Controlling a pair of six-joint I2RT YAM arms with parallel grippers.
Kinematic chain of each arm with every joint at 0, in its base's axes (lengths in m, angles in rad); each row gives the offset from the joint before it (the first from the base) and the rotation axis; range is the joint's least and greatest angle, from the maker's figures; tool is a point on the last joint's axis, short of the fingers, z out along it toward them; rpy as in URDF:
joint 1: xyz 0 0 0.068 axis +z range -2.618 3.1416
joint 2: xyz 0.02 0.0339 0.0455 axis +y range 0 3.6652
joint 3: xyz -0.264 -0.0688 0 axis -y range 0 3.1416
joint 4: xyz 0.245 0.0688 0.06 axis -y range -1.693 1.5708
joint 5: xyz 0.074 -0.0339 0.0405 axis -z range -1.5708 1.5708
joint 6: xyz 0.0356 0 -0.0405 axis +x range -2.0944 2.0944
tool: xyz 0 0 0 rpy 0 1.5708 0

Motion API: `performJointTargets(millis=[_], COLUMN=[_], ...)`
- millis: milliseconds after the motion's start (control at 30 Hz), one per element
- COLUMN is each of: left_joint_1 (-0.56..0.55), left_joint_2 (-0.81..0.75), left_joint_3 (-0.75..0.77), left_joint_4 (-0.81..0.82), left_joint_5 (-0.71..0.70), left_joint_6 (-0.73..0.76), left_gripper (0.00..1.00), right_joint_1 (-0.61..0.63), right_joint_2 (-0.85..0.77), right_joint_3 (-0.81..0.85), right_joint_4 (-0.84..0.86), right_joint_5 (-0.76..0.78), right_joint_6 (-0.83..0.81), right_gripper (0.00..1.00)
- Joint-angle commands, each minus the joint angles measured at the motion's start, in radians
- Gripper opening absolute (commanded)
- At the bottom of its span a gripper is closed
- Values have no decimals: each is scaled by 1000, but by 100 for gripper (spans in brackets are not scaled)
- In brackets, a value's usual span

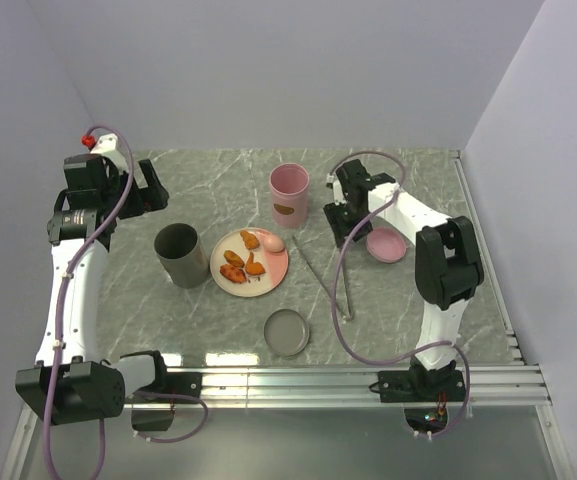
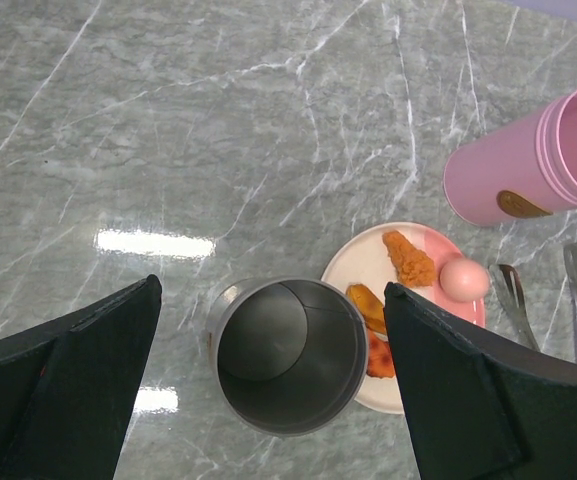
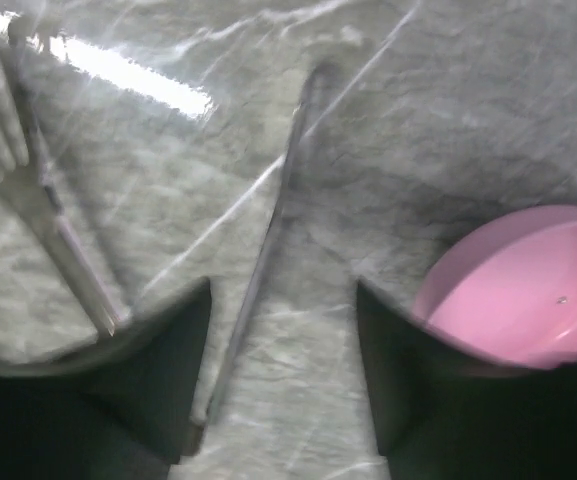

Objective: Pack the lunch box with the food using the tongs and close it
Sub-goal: Pick up the clamp at the center of the board.

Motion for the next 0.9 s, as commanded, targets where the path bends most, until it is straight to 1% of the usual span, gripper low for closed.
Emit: performJointTargets(millis=[0,33,67,133,233,267,333,367,433,467,533,700,867], left_joint_1=[3,3,3,1,4,3,3,3,4,3,4,1,3], left_joint_2=[-34,-43,-50,-63,-70,-70,-68,-68,-71,-76,-88,-105,-113], left_joint_3=[-6,-12,-15,-24,-30,-32,-30,-30,-29,-29,-30,-55,-76], left_joint_4=[17,22,25,31,34,35,32,32,35,41,49,63,68], left_joint_5=[49,57,68,86,96,97,108,118,137,155,174,221,237], left_joint_6=[37,39,46,48,58,62,66,69,74,75,81,95,95], left_gripper=[99,99,100,99,99,99,99,99,99,99,99,99,99], right_joint_1=[-15,-20,-19,-17,-14,-3,17,20,23,30,40,92,130], right_joint_2=[-128,-189,-218,-301,-401,-416,-453,-470,-517,-527,-530,-486,-469], right_joint_3=[-30,-47,-79,-110,-209,-266,-324,-396,-474,-531,-589,-639,-657], right_joint_4=[17,44,54,69,113,121,161,187,279,301,353,413,444], right_joint_5=[-36,-48,-51,-83,-131,-151,-152,-166,-175,-175,-162,-79,-88], right_joint_6=[-49,-49,-52,-56,-39,-30,-16,2,16,26,53,106,139], right_gripper=[71,81,85,87,90,91,91,90,90,90,90,91,91])
